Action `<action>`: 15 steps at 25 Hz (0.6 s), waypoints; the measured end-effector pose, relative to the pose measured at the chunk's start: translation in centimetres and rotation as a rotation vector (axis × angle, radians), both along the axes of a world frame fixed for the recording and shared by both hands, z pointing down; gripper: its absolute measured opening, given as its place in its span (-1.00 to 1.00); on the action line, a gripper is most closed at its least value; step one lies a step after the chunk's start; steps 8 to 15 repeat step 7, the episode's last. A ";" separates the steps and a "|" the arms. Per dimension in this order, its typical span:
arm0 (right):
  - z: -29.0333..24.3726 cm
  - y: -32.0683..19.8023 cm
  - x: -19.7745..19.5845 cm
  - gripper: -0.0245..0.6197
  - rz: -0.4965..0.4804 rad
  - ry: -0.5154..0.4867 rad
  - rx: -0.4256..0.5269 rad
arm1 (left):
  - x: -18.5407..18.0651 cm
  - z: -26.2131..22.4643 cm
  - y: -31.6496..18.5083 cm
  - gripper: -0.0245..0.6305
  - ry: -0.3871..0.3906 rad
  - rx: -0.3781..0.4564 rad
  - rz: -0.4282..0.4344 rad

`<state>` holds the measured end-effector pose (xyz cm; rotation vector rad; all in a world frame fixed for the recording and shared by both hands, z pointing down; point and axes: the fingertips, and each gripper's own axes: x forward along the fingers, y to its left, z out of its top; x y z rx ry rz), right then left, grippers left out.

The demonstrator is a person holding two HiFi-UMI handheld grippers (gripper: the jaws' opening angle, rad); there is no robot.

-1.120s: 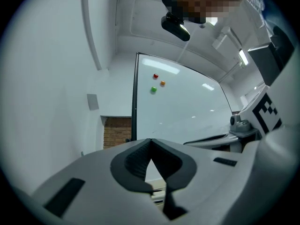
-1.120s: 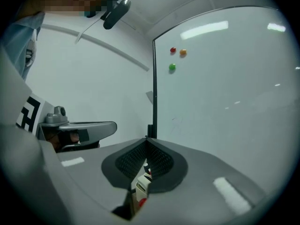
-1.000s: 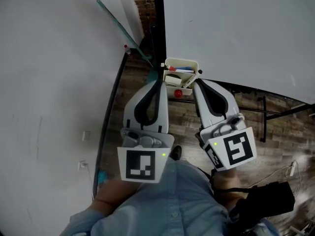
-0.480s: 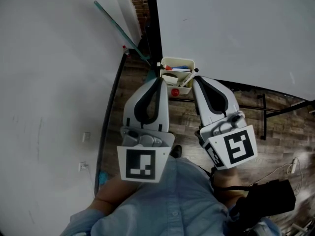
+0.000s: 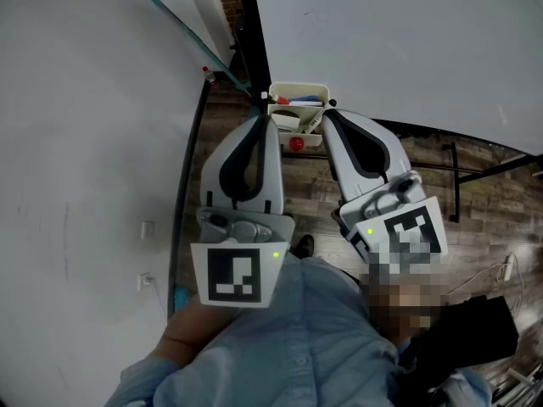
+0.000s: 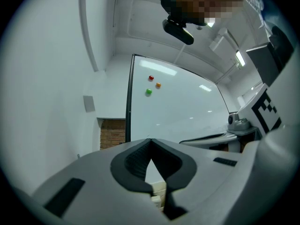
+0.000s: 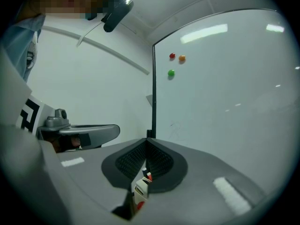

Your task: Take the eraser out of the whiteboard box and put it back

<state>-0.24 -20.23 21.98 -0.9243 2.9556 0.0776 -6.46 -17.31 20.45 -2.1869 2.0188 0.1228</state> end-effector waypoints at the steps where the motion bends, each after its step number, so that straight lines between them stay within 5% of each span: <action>1: 0.0 0.0 0.0 -0.92 -0.001 -0.001 -0.001 | 0.0 0.0 0.0 -0.91 0.001 0.000 0.000; 15: -0.4 0.2 -0.5 -0.92 -0.030 -0.022 0.018 | 0.0 -0.2 -0.1 -0.91 -0.005 0.007 0.002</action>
